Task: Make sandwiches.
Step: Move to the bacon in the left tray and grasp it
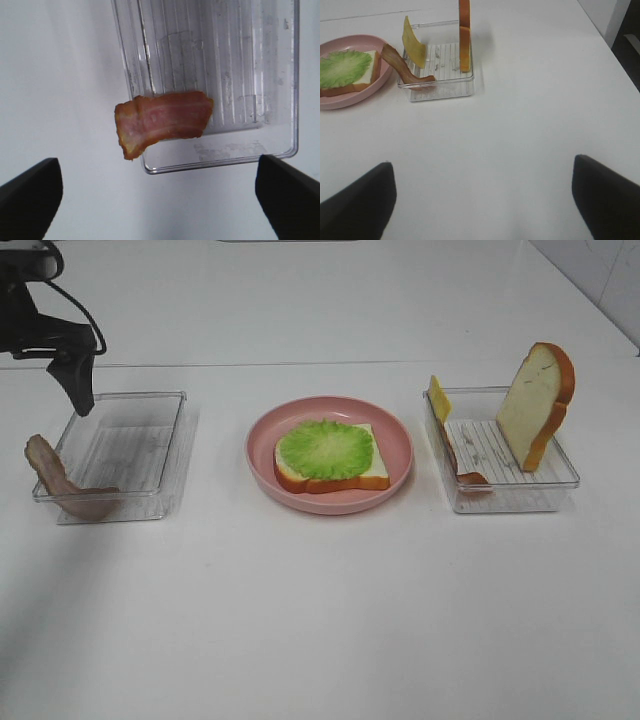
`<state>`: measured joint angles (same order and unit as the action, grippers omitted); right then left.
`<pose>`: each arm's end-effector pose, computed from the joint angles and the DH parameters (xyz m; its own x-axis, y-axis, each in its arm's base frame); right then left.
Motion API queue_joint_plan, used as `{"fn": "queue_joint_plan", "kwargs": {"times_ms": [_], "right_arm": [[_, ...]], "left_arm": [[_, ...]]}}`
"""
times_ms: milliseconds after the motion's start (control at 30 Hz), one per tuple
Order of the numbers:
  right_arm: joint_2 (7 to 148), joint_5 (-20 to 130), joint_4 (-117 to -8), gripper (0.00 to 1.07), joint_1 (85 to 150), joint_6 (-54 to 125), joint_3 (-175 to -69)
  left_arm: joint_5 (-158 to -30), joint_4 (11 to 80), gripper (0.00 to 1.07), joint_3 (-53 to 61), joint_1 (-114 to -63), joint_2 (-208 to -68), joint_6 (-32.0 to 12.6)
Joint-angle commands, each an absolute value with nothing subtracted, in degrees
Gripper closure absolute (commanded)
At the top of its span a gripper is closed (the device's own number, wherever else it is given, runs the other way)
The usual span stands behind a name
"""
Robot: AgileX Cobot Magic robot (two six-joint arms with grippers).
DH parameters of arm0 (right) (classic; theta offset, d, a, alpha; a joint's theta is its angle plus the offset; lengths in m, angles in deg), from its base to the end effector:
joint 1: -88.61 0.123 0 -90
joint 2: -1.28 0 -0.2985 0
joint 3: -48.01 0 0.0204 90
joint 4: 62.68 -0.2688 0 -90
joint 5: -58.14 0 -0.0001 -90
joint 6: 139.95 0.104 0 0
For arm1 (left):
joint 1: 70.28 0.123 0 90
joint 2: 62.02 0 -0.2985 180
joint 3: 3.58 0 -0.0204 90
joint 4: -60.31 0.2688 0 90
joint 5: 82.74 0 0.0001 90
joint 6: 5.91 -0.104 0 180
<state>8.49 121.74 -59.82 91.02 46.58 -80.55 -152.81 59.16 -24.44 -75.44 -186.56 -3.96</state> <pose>0.0108 -0.0042 0.2623 -0.5309 0.0693 -0.8446 0.0446 0.9976 0.0538 0.4445 -0.0421 0.2218 -0.9930 0.0486 -0.1081 0.0514 0.9984 -0.0232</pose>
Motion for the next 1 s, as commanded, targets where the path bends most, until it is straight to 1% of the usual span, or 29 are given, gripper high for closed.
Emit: {"fn": "queue_joint_plan", "kwargs": {"times_ms": [33,200,467,700,800,833,1000], "right_arm": [[7.1,121.2,-59.6,0.18,91.0,46.4,-80.4],[7.1,121.2,-59.6,0.18,91.0,46.4,-80.4],[7.1,121.2,-59.6,0.18,91.0,46.4,-80.4],[7.1,121.2,-59.6,0.18,91.0,46.4,-80.4],[7.1,121.2,-59.6,0.18,91.0,46.4,-80.4],[7.1,121.2,-59.6,0.18,91.0,46.4,-80.4],[7.1,121.2,-59.6,0.18,91.0,46.4,-80.4]], "left_arm": [[-158.4,59.4,0.06,-23.9,-74.2,-187.4,-4.1],[-157.6,59.4,0.06,-23.9,-72.2,-189.0,-4.4],[-155.4,58.2,0.06,-23.9,-72.3,-193.2,-4.5],[-152.9,57.2,0.06,-23.9,-72.3,-193.9,-4.5],[-152.9,57.2,0.09,-23.9,-72.3,-194.0,-4.5],[-153.0,57.2,0.11,-23.9,-72.3,-194.3,-4.6],[-153.0,56.3,0.13,-23.9,-72.3,-195.6,-4.7]]}}
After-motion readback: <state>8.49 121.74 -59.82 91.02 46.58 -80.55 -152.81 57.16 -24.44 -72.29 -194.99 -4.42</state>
